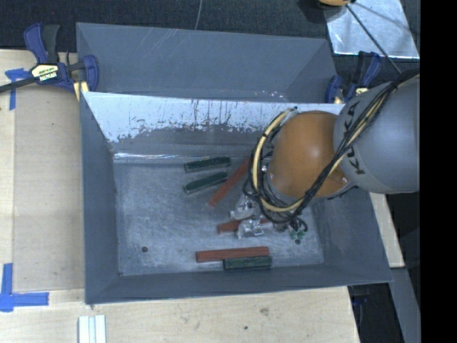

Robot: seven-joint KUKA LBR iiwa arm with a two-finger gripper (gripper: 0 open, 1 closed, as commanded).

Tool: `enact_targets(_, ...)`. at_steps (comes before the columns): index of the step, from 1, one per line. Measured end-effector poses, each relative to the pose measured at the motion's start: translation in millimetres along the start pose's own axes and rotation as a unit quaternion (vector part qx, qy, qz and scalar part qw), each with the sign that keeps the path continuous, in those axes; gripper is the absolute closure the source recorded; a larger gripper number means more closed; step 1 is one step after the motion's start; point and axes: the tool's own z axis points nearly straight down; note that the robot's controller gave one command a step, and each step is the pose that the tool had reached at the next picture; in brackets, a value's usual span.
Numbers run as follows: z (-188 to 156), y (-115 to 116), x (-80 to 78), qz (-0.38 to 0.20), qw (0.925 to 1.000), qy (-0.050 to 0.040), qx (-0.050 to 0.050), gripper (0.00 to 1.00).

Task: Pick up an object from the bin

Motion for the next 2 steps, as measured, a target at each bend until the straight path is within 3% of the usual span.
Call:
enact_targets(1,0.0,0.0,0.0,0.0,1.0,0.0,0.0,1.0)
enact_targets(2,-187.0,-0.2,3.1,0.025,0.9997,-0.0031,0.0,1.0)
